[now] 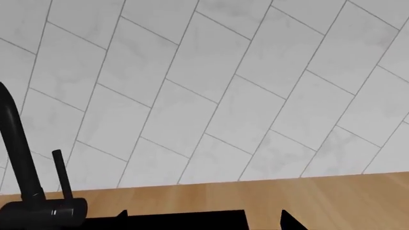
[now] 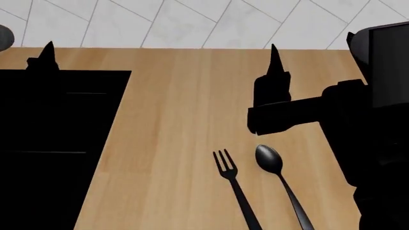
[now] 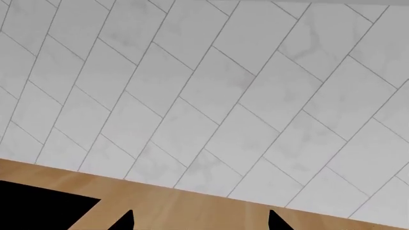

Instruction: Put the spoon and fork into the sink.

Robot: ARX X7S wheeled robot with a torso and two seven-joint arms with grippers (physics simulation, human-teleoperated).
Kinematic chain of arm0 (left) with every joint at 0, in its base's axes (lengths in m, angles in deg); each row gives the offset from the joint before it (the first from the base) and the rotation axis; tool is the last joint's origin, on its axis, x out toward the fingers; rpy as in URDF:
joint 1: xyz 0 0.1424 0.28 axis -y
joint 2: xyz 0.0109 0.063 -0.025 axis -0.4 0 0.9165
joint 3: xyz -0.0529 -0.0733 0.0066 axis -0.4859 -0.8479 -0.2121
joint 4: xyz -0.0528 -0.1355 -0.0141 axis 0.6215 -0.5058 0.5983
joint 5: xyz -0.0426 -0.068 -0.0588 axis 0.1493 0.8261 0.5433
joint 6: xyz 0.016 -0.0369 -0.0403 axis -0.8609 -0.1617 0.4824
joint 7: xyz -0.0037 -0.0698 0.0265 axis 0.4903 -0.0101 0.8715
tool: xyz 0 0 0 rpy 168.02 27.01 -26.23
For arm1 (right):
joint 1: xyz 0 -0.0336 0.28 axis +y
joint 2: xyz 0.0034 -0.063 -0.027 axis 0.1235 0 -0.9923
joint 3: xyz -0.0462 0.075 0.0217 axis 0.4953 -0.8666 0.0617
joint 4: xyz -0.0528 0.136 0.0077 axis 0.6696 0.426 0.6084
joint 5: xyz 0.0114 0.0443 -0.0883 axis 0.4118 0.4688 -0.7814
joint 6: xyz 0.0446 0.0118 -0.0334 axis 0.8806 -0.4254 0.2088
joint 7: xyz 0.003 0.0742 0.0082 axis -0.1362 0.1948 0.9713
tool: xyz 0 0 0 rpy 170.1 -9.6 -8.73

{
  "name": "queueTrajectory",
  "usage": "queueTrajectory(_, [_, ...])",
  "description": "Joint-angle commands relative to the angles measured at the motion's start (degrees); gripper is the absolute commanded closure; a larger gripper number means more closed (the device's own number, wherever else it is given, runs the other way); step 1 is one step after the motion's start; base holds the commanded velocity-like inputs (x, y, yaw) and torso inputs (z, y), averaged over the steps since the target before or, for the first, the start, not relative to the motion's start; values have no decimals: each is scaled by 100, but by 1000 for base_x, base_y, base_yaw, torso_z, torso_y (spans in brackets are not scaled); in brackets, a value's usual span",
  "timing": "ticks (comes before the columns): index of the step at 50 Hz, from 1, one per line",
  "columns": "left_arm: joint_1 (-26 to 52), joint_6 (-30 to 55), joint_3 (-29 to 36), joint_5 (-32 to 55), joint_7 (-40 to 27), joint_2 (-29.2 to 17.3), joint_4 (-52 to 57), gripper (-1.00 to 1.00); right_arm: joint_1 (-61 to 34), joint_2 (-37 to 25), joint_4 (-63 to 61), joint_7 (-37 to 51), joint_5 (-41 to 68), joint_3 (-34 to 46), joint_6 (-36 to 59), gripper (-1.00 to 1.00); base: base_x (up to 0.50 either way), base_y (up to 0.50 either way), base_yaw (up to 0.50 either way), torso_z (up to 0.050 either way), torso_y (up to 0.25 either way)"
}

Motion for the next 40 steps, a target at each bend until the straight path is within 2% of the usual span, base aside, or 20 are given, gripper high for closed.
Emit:
queueTrajectory(1, [29, 3, -69, -50, 76, 96, -83, -100, 26, 75, 79, -57, -26, -126, -58, -100, 0, 0, 0, 0, 0])
queueTrajectory(8, [21, 31, -11, -25, 80, 71, -35, -100, 65, 42, 90, -33, 31, -143, -73, -100, 0, 0, 0, 0, 0])
queueTrajectory(17, [-23, -73, 9, -15, 97, 59, -87, -100, -32, 18, 206, -49, 385, -88, 491, -100, 0, 0, 0, 0, 0])
queueTrajectory(23, [-43, -107, 42, -16, 90, 53, -100, -100, 86, -113, 202, 110, 686, 221, 599, -100, 0, 0, 0, 0, 0])
queueTrajectory(29, [-51, -109, 24, 4, 89, 47, -102, -100, 144, -301, 334, 849, 1466, 475, 623, -100, 0, 0, 0, 0, 0])
queueTrajectory(32, [-62, -120, 19, 4, 86, 36, -110, -100, 89, -427, 672, 1576, 2512, 485, 633, -100, 0, 0, 0, 0, 0])
queueTrajectory(40, [-149, -170, -6, 23, 97, 1, -91, -100, 187, -573, 818, 2450, 3426, 742, 525, -100, 0, 0, 0, 0, 0])
